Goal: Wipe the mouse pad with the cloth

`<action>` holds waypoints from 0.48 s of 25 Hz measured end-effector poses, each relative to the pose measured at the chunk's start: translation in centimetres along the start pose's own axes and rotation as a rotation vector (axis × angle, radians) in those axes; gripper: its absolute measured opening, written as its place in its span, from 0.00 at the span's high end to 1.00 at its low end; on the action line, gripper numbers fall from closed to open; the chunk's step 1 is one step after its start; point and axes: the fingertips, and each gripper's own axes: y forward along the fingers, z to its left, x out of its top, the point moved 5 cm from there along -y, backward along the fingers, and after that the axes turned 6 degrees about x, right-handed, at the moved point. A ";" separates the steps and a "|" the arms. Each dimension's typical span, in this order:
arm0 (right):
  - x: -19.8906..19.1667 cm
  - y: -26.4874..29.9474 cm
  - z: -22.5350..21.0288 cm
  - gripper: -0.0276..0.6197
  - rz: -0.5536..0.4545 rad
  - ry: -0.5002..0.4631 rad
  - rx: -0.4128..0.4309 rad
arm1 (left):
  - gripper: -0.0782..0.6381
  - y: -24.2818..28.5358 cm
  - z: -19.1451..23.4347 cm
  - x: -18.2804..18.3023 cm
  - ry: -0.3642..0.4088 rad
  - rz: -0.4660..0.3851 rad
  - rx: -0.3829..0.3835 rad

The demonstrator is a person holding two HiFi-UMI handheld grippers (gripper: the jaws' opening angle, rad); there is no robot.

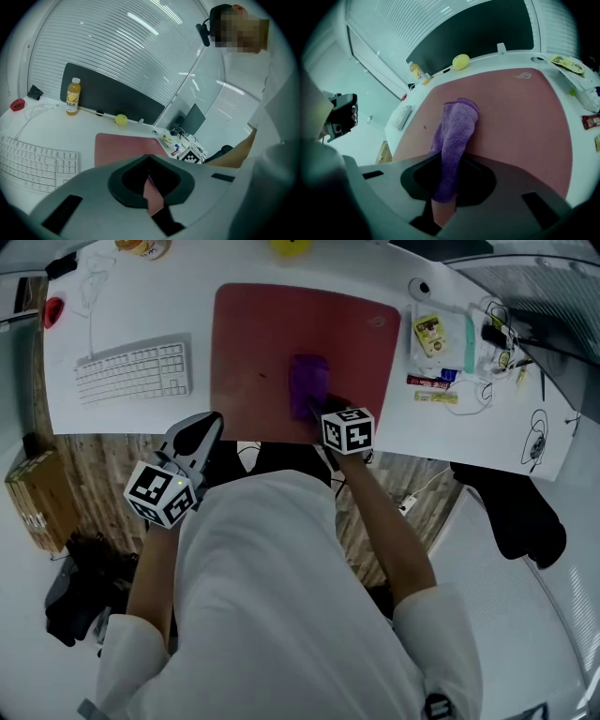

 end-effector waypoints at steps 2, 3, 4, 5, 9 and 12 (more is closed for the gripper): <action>-0.1 -0.6 -0.7 0.83 -0.004 0.008 -0.009 | 0.87 0.4 -0.3 0.0 0.001 0.002 -0.004; -0.2 -0.9 -1.1 0.83 -0.005 0.012 -0.014 | 0.87 0.5 -0.4 0.0 0.002 0.003 -0.006; -0.3 -1.2 -1.4 0.83 -0.007 0.016 -0.019 | 0.87 0.7 -0.6 0.1 0.003 0.003 -0.008; -0.4 -1.6 -1.8 0.83 -0.008 0.019 -0.025 | 0.87 0.9 -0.7 0.1 0.005 0.004 -0.010; -0.7 -2.8 -3.4 0.83 -0.017 0.036 -0.045 | 0.87 1.5 -1.3 0.2 0.010 0.005 -0.015; -1.0 -3.7 -4.4 0.83 -0.024 0.049 -0.059 | 0.87 1.8 -1.6 0.2 0.011 0.008 -0.017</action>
